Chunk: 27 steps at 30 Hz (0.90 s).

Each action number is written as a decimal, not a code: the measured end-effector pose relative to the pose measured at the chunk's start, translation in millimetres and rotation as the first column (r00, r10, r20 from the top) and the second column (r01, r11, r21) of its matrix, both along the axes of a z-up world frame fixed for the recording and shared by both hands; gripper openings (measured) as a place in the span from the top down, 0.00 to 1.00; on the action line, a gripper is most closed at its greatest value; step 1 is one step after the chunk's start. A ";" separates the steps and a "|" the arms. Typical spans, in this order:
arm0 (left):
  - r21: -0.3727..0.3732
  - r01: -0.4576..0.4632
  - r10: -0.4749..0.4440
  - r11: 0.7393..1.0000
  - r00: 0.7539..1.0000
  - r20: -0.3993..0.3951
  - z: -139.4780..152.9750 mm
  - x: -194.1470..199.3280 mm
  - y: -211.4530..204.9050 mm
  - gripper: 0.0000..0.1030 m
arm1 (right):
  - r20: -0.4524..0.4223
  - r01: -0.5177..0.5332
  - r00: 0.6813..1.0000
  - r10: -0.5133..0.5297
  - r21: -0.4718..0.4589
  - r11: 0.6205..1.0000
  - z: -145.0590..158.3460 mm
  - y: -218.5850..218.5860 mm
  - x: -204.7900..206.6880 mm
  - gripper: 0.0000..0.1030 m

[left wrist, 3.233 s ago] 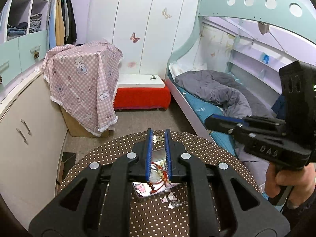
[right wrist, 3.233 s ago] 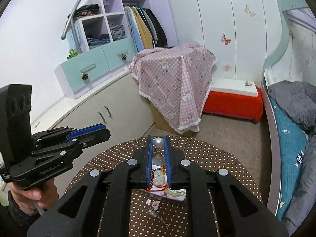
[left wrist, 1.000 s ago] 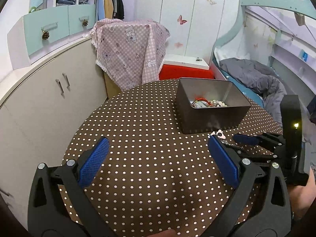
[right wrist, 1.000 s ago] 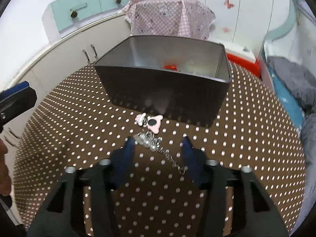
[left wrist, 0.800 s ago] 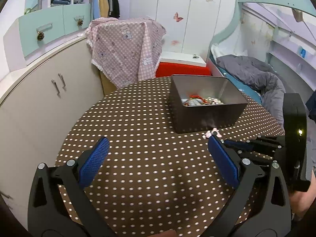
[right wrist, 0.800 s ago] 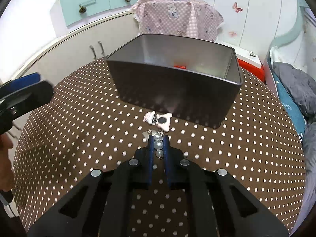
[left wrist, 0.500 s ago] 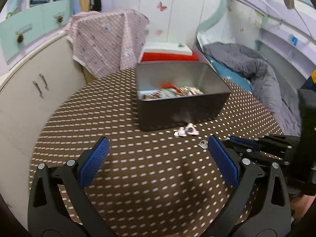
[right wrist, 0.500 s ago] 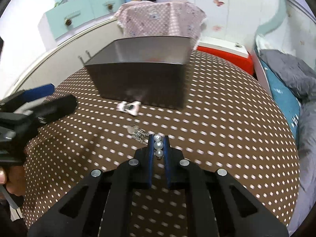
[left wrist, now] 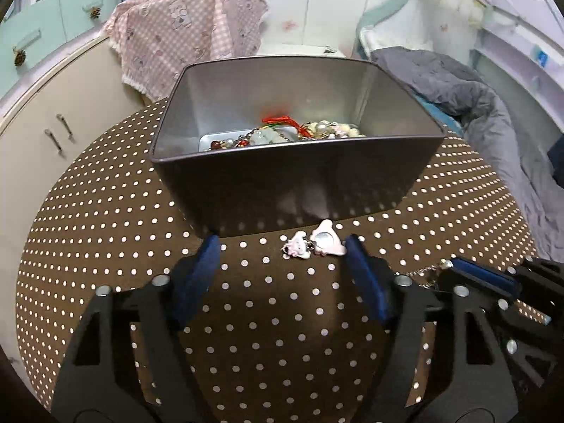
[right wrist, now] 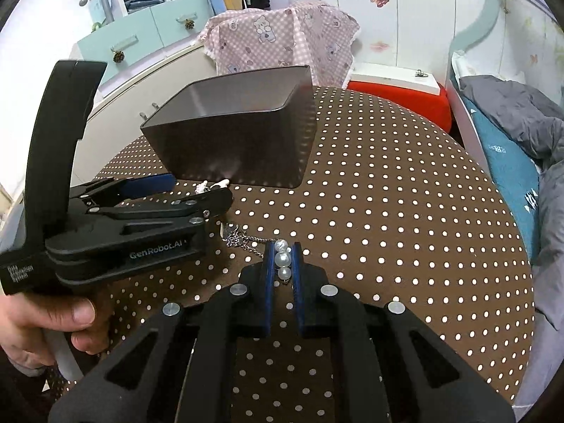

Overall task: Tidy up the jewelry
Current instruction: 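Hold the chain in right gripper while left grasps the white charm, then lower the chain and white charm into the grey box and open both grippers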

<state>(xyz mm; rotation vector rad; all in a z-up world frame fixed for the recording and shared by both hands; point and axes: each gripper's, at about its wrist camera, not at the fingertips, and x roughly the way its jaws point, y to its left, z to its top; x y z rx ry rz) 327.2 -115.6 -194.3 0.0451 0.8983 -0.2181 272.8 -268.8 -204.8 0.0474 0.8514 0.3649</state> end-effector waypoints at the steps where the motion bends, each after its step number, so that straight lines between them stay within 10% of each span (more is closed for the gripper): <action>1: 0.001 0.008 -0.008 1.000 1.000 0.006 0.9 -1.0 3.3 0.50 | 0.000 0.000 1.000 0.000 0.002 1.000 0.2 -0.7 -0.4 0.92; 7: -0.028 0.065 -0.065 0.998 0.998 -0.002 1.8 -2.8 17.1 0.65 | -0.002 -0.002 1.000 0.002 -0.005 1.000 1.0 4.3 0.6 0.92; 14: 0.011 0.071 -0.072 0.997 0.997 0.014 -0.7 4.9 0.7 0.48 | -0.008 -0.003 1.000 0.003 -0.017 1.000 1.0 11.3 -1.8 0.92; 16: -0.015 0.071 -0.071 0.997 0.997 0.017 -0.2 5.3 5.1 0.71 | -0.008 -0.003 1.000 0.003 -0.021 1.000 0.7 13.6 -3.0 0.92; 27: -0.078 0.115 -0.110 0.990 0.991 0.071 23.9 -36.6 42.0 0.70 | 0.048 -0.042 0.998 0.042 0.003 0.999 32.7 18.3 -13.7 0.92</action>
